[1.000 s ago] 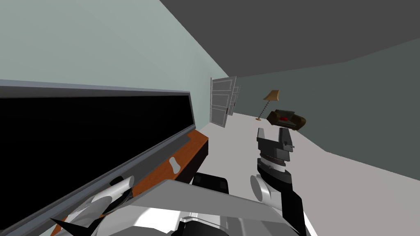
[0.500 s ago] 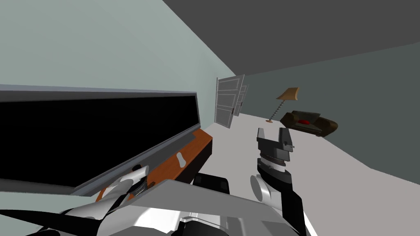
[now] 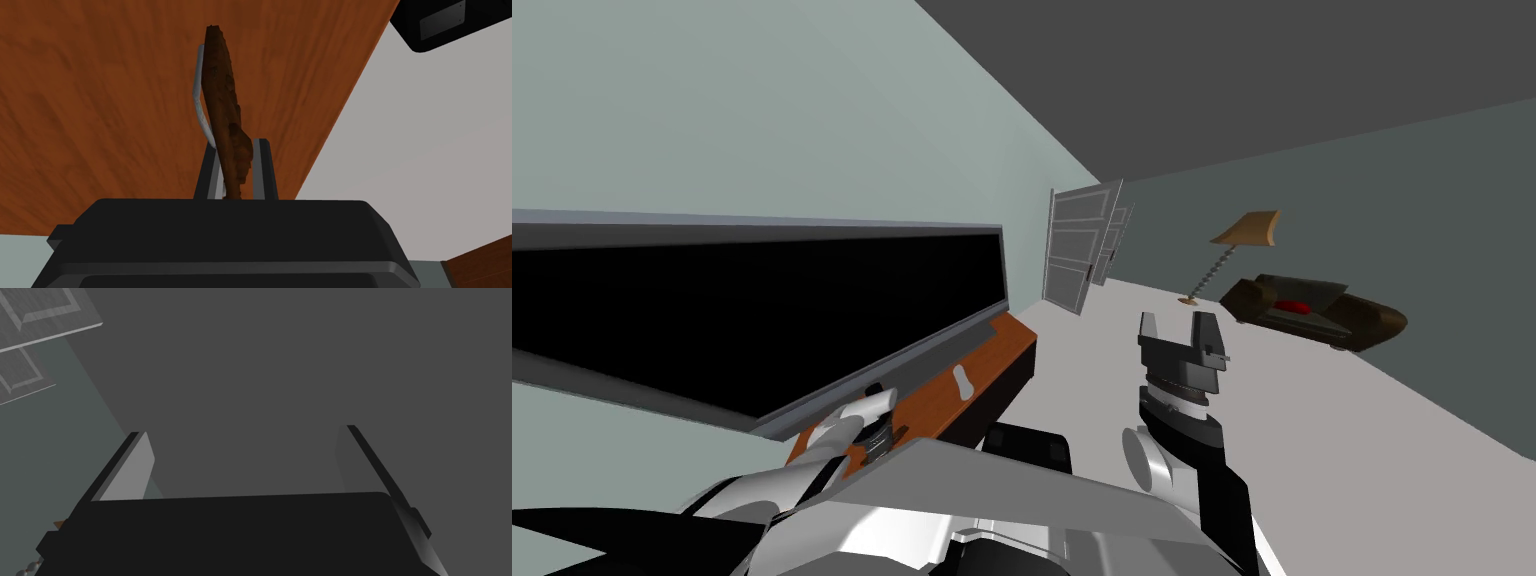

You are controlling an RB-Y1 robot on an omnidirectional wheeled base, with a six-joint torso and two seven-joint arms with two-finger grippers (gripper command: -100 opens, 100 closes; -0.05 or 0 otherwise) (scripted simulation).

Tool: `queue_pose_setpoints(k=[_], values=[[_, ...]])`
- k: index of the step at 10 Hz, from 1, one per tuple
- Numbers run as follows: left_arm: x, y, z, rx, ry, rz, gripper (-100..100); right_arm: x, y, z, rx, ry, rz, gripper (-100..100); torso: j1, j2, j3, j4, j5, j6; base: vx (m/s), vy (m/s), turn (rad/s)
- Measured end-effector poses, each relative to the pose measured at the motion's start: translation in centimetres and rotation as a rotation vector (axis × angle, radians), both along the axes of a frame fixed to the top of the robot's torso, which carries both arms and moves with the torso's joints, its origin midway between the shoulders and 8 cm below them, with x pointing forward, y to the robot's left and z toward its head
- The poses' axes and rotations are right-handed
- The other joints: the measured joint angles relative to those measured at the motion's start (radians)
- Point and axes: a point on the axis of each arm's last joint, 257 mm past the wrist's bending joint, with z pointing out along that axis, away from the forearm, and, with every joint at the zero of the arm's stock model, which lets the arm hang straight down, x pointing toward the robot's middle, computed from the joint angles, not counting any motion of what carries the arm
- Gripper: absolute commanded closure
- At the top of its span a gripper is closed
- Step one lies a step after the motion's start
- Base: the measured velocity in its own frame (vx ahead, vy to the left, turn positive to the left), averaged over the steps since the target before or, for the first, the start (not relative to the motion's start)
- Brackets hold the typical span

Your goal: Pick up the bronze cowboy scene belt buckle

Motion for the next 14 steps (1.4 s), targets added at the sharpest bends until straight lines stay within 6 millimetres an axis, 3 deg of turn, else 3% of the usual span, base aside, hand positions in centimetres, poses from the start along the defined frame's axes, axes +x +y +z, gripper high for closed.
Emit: queue_pose_setpoints(k=[6,8,13,14], values=[[7.3,-2.4,1.2,0.006,-0.007,-0.092,100,0.0,0.0,0.0,0.0,0.0,0.0,0,-0.002,-0.002,-0.001,0.001,-0.001,0.004,-0.023,0.014,0.109],[8.6,-2.8,1.1,0.01,-0.005,-0.115,100,0.0,0.0,0.0,0.0,0.0,0.0,0,-0.001,-0.002,-0.001,0.0,-0.001,0.001,-0.021,0.016,0.197],[14.6,-4.4,2.9,0.042,-0.008,-0.201,100,0.0,0.0,0.0,0.0,0.0,0.0,0,-0.001,-0.001,0.0,0.0,-0.001,0.003,-0.025,0.021,0.146],[14.6,-4.5,3.0,0.042,-0.006,-0.2,0,0.0,0.0,0.0,0.0,0.0,0.0,0,-0.002,-0.001,0.0,0.0,-0.001,0.003,0.0,0.0,0.0]])
